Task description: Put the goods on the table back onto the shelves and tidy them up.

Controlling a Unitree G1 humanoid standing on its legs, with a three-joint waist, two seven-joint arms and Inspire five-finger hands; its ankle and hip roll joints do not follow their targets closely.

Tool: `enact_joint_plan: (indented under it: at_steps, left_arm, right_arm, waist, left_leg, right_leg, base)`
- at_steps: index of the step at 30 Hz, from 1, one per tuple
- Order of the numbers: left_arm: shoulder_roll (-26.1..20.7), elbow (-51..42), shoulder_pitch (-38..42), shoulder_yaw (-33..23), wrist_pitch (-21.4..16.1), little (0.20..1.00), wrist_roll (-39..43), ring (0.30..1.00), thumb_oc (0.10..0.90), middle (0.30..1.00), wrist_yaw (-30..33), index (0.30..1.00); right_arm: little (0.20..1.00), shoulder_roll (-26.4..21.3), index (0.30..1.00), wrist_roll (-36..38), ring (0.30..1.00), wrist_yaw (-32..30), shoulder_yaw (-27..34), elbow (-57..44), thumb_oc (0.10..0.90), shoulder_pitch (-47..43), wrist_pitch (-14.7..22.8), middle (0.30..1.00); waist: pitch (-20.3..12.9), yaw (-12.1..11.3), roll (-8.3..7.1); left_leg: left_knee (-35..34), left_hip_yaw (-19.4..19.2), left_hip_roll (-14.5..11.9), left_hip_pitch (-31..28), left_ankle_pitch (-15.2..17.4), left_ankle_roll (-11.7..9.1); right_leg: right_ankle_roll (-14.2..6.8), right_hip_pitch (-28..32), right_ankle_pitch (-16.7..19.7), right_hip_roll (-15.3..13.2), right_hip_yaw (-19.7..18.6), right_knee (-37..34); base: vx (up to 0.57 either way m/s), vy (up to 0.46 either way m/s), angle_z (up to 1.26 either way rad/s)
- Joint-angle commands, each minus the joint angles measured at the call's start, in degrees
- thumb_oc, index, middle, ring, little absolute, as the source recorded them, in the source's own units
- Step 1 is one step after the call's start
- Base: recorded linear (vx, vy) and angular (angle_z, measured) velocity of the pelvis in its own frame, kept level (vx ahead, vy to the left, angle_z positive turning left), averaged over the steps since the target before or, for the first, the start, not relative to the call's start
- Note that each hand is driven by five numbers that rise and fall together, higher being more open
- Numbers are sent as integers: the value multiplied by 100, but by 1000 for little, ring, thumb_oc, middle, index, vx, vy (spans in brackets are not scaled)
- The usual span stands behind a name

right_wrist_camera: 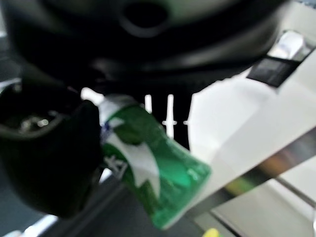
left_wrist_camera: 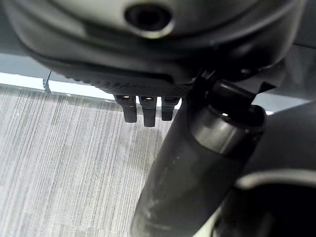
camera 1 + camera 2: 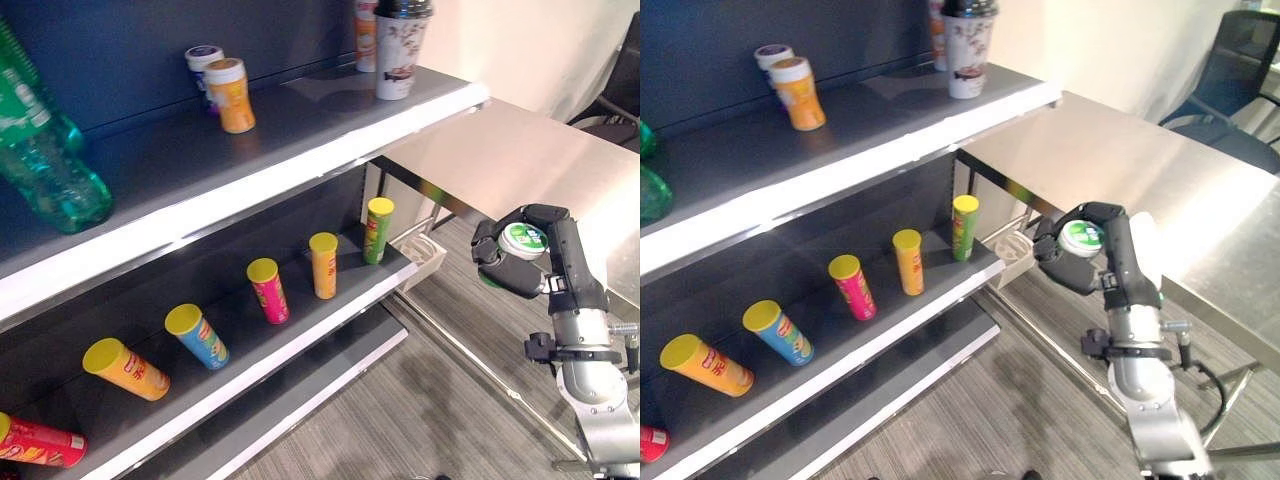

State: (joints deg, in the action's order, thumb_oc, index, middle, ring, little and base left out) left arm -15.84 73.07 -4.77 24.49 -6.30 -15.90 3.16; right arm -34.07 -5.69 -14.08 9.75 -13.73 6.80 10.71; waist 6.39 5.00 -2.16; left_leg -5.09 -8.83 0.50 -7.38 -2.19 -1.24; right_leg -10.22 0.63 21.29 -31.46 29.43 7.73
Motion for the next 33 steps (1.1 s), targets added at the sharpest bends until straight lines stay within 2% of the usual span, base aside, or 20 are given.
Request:
enact_joint_plan:
  at_steps: [1,3,4,5,8,9,11,13,15,17,18,20,21,22,24,25,26,27,29,33]
  left_arm:
    - [417,-361,298,-290,-455,900,-47,900,800,900,153,900]
    - [385,-326,297,-414,-425,900,-34,900,800,900,215,900]
    - [373,-309,316,-454,-423,900,-19,900,800,900,227,900]
    - [336,-307,277,-518,-430,900,14,900,800,900,240,900]
    - [284,-349,271,-486,-437,900,83,900,800,900,256,900]
    - [282,-352,272,-484,-435,900,85,900,800,900,255,900]
    - [266,-374,281,-515,-415,900,134,900,800,900,262,900]
    - [288,-316,294,-654,-395,900,275,900,800,900,311,900]
    - [334,-244,261,-849,-360,900,508,900,800,900,370,900]
    - [503,-183,169,-1064,-305,900,866,900,800,900,433,900]
    - [609,-169,191,-961,-292,900,812,900,800,900,456,900]
    - [613,-221,188,-937,-302,900,760,900,800,900,450,900]
    - [549,-428,184,-844,-340,900,633,900,800,900,437,900]
    - [527,-478,185,-817,-359,900,590,900,800,900,423,900]
    - [532,-482,176,-804,-362,900,577,900,800,900,388,900]
    - [563,-408,199,-924,-347,900,698,900,800,900,352,900]
    - [562,-407,201,-925,-348,900,698,900,800,900,352,900]
    - [620,-294,192,-1031,-325,900,786,900,800,900,311,900]
    - [681,-203,205,-951,-316,900,596,900,800,900,286,900]
    - [700,-137,113,-865,-319,900,407,900,800,900,206,900]
  right_arm:
    - [300,-327,300,-134,300,-408,648,-319,400,-944,276,300]
    - [300,-181,300,-146,300,-361,652,-454,400,-803,299,300]
    - [300,-148,300,-135,300,-322,673,-512,400,-751,321,300]
    - [300,-180,300,-91,300,-233,730,-590,400,-653,399,300]
    - [300,-217,300,153,300,-114,777,-681,400,-530,538,300]
    - [300,-217,300,158,300,-111,783,-683,400,-528,539,300]
    - [300,-252,300,273,300,-78,773,-728,400,-469,614,300]
    - [300,-238,300,413,300,-3,716,-820,400,-427,661,300]
    - [300,-231,300,661,300,80,596,-943,400,-461,772,300]
    - [300,-373,300,1189,300,241,363,-1049,400,-535,952,300]
    - [300,-635,300,1427,300,223,206,-870,400,-739,974,300]
    - [300,-736,300,1401,300,183,154,-796,400,-819,964,300]
    - [300,-805,300,1513,300,235,94,-765,400,-896,983,300]
    - [300,-808,300,1588,300,304,108,-771,400,-896,998,300]
    - [300,-810,300,1579,300,322,144,-752,400,-875,980,300]
    - [300,-796,300,1452,300,298,249,-712,400,-781,952,300]
    - [300,-795,300,1452,300,298,250,-713,400,-782,951,300]
    - [300,-725,300,1381,300,325,395,-761,400,-651,936,300]
    - [300,-618,300,1245,300,270,569,-737,400,-502,879,300]
    - [300,-390,300,1069,300,251,739,-812,400,-279,844,300]
  waist:
    - [-215,-25,98]
    - [-186,52,69]
    - [-165,78,-8]
    - [-154,102,-29]
    - [-155,141,-56]
    - [-165,124,-55]
    - [-185,33,-106]
    - [-215,-58,-191]
    - [-224,-158,-267]
    - [-187,-249,-220]
    - [-54,-212,-197]
    - [-32,-189,-199]
    - [-5,-161,-205]
    - [-13,-129,-210]
    - [-25,-108,-220]
    - [-55,-66,-244]
    - [-60,-60,-245]
    - [-127,13,-165]
    - [-211,104,-79]
    - [-326,137,-72]
  left_leg:
    - [9,-507,-601,-190,917,-251]
    - [9,-461,-599,-152,894,-212]
    - [9,-503,-541,-82,766,-174]
    - [9,-469,-553,-18,653,-108]
    - [9,-354,-598,172,426,-61]
    - [9,-370,-606,194,403,-68]
    - [14,-285,-639,331,293,-92]
    - [29,-166,-713,509,151,-164]
    - [47,-77,-943,697,-52,-288]
    - [9,104,-1427,1165,-601,-582]
    - [54,-385,-1697,1587,-949,-655]
    - [116,-721,-1727,1549,-895,-631]
    - [423,-1056,-1652,1521,-693,-604]
    - [637,-1147,-1561,1478,-490,-576]
    - [846,-1168,-1480,1438,-285,-554]
    - [1162,-1108,-1251,1338,85,-498]
    - [1166,-1102,-1248,1350,83,-495]
    - [1089,-1007,-1123,1119,308,-505]
    - [644,-1107,-1061,939,30,-481]
    - [478,-1098,-1034,798,35,-439]
  right_leg:
    - [-478,-310,141,-175,-17,-313]
    - [-478,-268,-210,-23,-213,-261]
    - [-448,-311,-383,83,-369,-202]
    - [-341,-354,-895,513,-873,82]
    - [-184,-435,-1866,1519,-1765,674]
    - [-165,-475,-1859,1528,-1781,691]
    - [45,-269,-2379,1949,-1981,585]
    - [168,-160,-2509,2135,-2030,271]
    - [253,-63,-2573,2351,-2021,-106]
    - [373,23,-2405,2681,-1783,-712]
    - [395,80,-2259,2695,-1479,-1085]
    - [391,77,-2217,2667,-1422,-1183]
    - [413,14,-2107,2589,-1325,-1264]
    - [431,-44,-2047,2537,-1294,-1272]
    - [443,-71,-2022,2489,-1235,-1273]
    - [478,-89,-2001,2433,-1146,-1273]
    - [477,-96,-1999,2430,-1140,-1273]
    - [444,-13,-2124,2513,-1091,-1273]
    - [461,-21,-2048,2501,-928,-1273]
    - [452,72,-2026,2489,-961,-1273]
  base:
    - [-100,141,-8]
    - [-105,89,-5]
    - [-155,38,4]
    - [-155,5,-1]
    - [-88,-56,-4]
    - [-33,-73,7]
    - [-42,-178,2]
    - [-44,-301,13]
    - [-77,-446,26]
    - [-263,-616,50]
    - [-314,-431,75]
    - [-249,-165,82]
    - [-258,-112,53]
    - [-209,-113,23]
    - [-102,-64,26]
    - [-99,-74,35]
    - [29,-77,64]
    - [85,-16,71]
    - [-5,40,60]
    - [47,12,54]
